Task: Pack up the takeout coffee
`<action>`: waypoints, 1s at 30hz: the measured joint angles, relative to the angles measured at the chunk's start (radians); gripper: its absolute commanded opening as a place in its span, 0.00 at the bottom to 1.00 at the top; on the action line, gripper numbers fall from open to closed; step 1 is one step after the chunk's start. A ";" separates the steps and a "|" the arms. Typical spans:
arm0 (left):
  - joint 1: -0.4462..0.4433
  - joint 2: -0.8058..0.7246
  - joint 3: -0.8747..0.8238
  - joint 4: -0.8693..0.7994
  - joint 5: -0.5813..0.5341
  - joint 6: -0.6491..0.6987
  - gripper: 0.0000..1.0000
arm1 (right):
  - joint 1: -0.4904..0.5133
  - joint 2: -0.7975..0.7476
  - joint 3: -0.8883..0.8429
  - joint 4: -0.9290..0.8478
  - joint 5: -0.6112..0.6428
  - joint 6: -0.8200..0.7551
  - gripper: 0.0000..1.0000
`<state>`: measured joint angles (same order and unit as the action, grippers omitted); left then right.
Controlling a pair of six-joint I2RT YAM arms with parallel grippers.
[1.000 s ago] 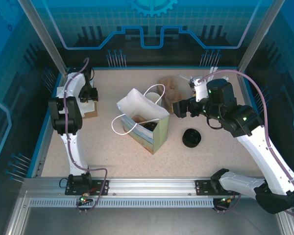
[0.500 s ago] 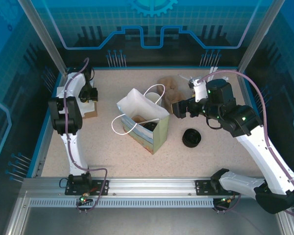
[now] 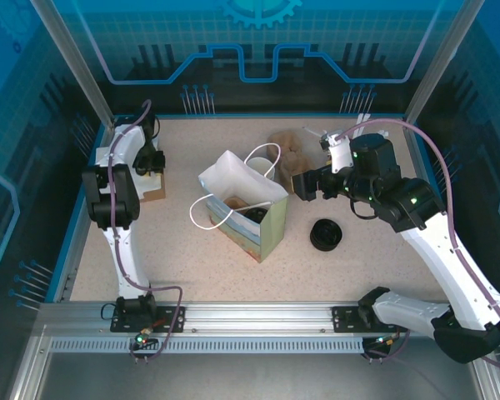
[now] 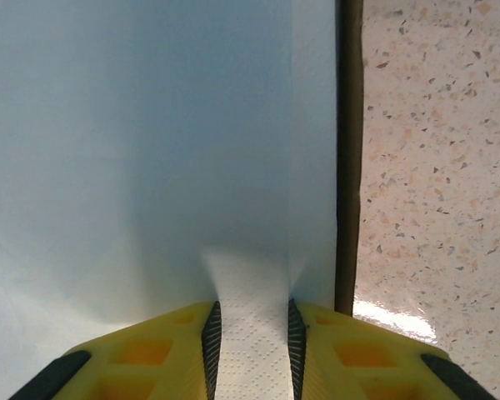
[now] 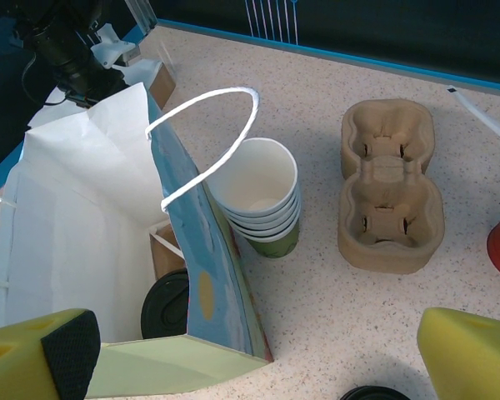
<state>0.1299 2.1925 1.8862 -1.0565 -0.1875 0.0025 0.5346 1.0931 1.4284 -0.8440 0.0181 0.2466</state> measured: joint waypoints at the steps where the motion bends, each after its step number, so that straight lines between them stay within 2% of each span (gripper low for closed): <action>1: 0.000 0.000 -0.004 0.003 0.000 0.000 0.25 | -0.001 0.000 0.000 0.000 0.000 0.000 1.00; 5: 0.000 0.000 -0.006 0.007 0.000 0.002 0.14 | -0.002 0.001 0.000 0.000 0.000 0.000 1.00; 14: 0.000 -0.009 -0.006 0.006 -0.005 0.010 0.00 | -0.006 0.006 0.000 0.000 0.000 0.000 1.00; 20: 0.000 -0.092 -0.016 0.010 -0.008 0.024 0.00 | -0.006 0.006 0.000 0.000 0.000 0.000 1.00; 24: 0.001 -0.206 -0.043 0.017 -0.008 0.027 0.00 | -0.006 0.006 -0.001 0.005 -0.007 0.000 1.00; 30: 0.014 -0.402 -0.103 0.044 0.019 0.026 0.00 | -0.005 0.027 -0.009 0.075 -0.092 -0.009 0.98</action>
<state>0.1436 1.7901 1.7836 -1.0122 -0.1684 0.0288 0.5293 1.1198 1.4193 -0.7692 -0.0742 0.2379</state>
